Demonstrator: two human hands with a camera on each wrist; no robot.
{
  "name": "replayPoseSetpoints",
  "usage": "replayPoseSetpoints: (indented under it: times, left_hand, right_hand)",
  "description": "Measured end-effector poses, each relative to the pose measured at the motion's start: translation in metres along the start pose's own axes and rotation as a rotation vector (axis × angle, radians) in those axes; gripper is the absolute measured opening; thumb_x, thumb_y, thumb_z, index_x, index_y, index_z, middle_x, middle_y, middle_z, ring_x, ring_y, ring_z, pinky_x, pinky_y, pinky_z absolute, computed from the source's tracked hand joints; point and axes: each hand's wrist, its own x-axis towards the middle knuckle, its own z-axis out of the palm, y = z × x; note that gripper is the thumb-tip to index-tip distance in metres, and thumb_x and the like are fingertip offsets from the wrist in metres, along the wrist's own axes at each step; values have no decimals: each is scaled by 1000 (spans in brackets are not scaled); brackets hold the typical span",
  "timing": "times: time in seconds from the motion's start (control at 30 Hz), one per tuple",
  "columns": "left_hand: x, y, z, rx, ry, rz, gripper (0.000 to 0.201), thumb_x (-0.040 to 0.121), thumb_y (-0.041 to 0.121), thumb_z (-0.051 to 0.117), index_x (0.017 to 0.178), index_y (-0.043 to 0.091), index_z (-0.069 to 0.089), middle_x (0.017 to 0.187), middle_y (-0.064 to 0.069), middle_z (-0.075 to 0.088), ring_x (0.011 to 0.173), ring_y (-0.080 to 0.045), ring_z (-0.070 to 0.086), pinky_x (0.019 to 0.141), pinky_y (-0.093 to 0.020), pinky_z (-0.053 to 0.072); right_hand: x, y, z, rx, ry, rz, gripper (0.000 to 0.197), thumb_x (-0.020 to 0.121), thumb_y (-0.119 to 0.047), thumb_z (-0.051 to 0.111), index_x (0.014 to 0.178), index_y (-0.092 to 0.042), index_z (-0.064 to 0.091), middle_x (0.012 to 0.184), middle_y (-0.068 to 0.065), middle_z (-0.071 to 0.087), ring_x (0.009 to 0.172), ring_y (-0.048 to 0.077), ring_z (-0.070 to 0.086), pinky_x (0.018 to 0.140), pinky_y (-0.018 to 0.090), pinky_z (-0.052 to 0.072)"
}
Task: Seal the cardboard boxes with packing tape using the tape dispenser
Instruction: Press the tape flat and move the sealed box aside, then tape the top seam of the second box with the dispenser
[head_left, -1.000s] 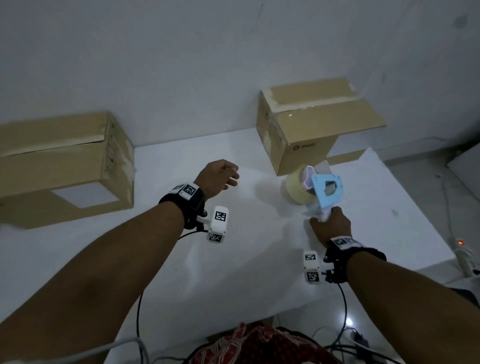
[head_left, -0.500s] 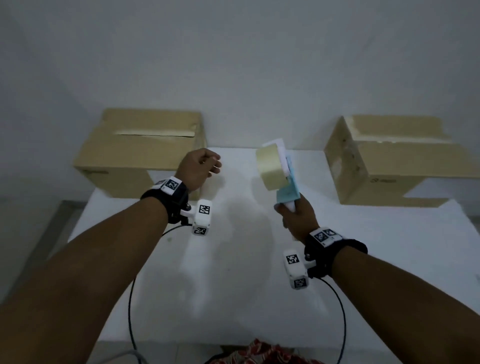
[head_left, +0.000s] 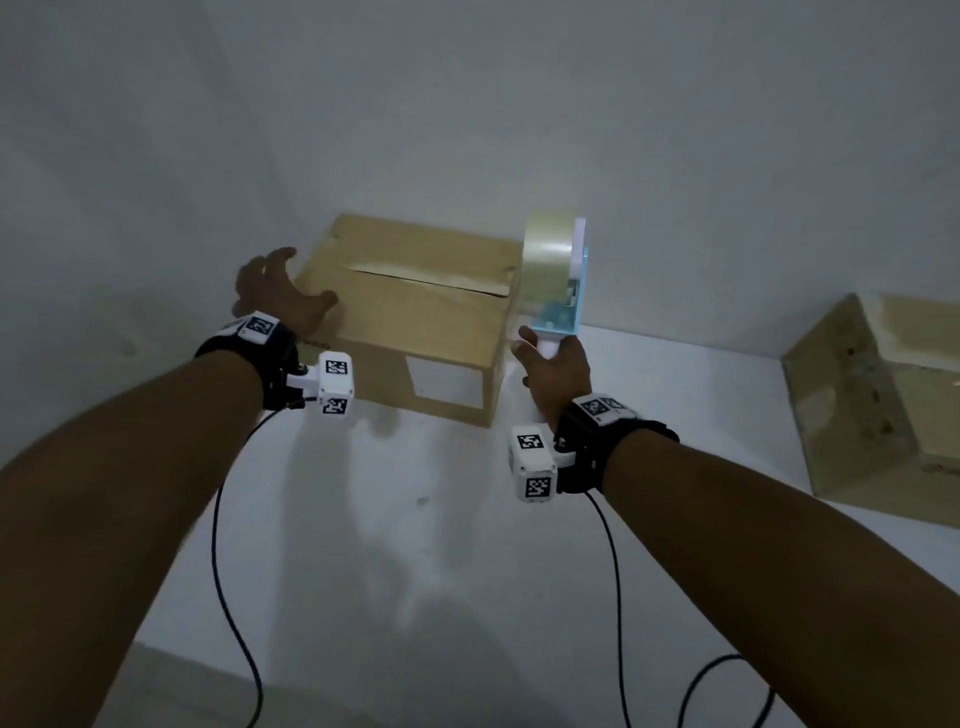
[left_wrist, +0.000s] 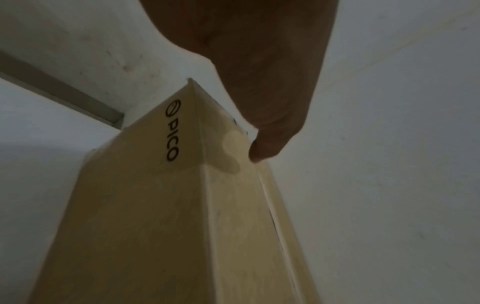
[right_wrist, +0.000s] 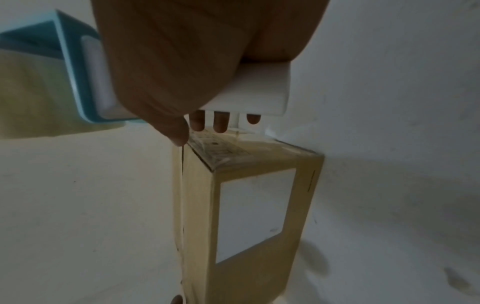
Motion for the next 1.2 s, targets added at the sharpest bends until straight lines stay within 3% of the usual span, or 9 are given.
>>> replayPoseSetpoints:
  times: [0.13, 0.23, 0.37, 0.47, 0.6, 0.77, 0.83, 0.93, 1.2]
  left_hand:
    - [19, -6, 0, -24, -201, -148, 127, 65, 55, 83, 156, 18, 3, 162, -16, 12, 147, -35, 16, 115, -52, 25]
    - [19, -2, 7, -147, -232, -143, 125, 68, 52, 83, 156, 13, 3, 159, -13, 23, 144, -32, 29, 114, -44, 31]
    - [7, -2, 13, -81, -191, -123, 99, 77, 55, 73, 151, 5, 27, 152, -17, 38, 137, -34, 40, 110, -40, 35]
    - [-8, -2, 12, -210, -227, -71, 52, 86, 41, 65, 128, 11, 60, 127, -12, 63, 107, -31, 62, 91, -35, 49]
    - [-34, 4, 16, -339, -279, -83, 40, 84, 40, 62, 119, 20, 61, 118, -3, 65, 100, -26, 63, 91, -36, 50]
    - [-85, 43, 36, -440, -336, 4, 12, 92, 19, 60, 81, 24, 60, 96, -2, 65, 92, -25, 62, 85, -35, 49]
    - [-99, 53, 46, -508, -375, 2, 7, 91, 20, 62, 98, 22, 61, 110, -5, 65, 101, -27, 63, 92, -40, 51]
    - [-126, 70, 56, -561, -434, 44, 51, 93, 21, 62, 140, 25, 44, 121, -2, 59, 105, -23, 59, 91, -38, 51]
    - [-175, 110, 74, -420, -491, 200, 55, 93, 24, 55, 145, 35, 43, 132, -4, 59, 116, -25, 57, 99, -37, 47]
  right_hand:
    - [5, -6, 25, -54, 36, 5, 30, 85, -28, 70, 110, -16, 59, 101, -1, 63, 93, 22, 62, 86, 34, 50]
    - [8, -4, 31, -73, 40, 18, 18, 86, -29, 68, 89, -27, 51, 89, 2, 63, 86, 31, 68, 83, 47, 56]
    - [6, 2, 20, -149, 66, -39, 24, 83, -36, 66, 98, -20, 58, 93, 7, 68, 84, 31, 69, 80, 48, 58]
    - [3, 6, -2, -208, 80, -82, 24, 84, -34, 64, 96, -15, 58, 90, 10, 68, 79, 31, 67, 74, 47, 58]
    - [-5, 15, -47, -237, 119, -48, 25, 79, -34, 62, 90, -12, 62, 84, 12, 69, 76, 31, 67, 68, 43, 57]
    - [-29, 25, -107, -277, 168, -61, 25, 78, -31, 61, 83, -6, 60, 78, 14, 66, 71, 32, 64, 64, 40, 54]
    - [-41, 32, -132, -284, 194, -66, 23, 80, -27, 63, 85, -5, 61, 78, 16, 66, 70, 32, 64, 65, 45, 56]
    - [-60, 42, -167, -254, 237, -43, 28, 77, -28, 62, 92, -4, 65, 81, 19, 68, 68, 29, 64, 67, 49, 57]
    - [-95, 66, -231, -235, 288, -68, 37, 74, -37, 61, 94, -5, 65, 81, 18, 68, 74, 36, 66, 68, 56, 58]
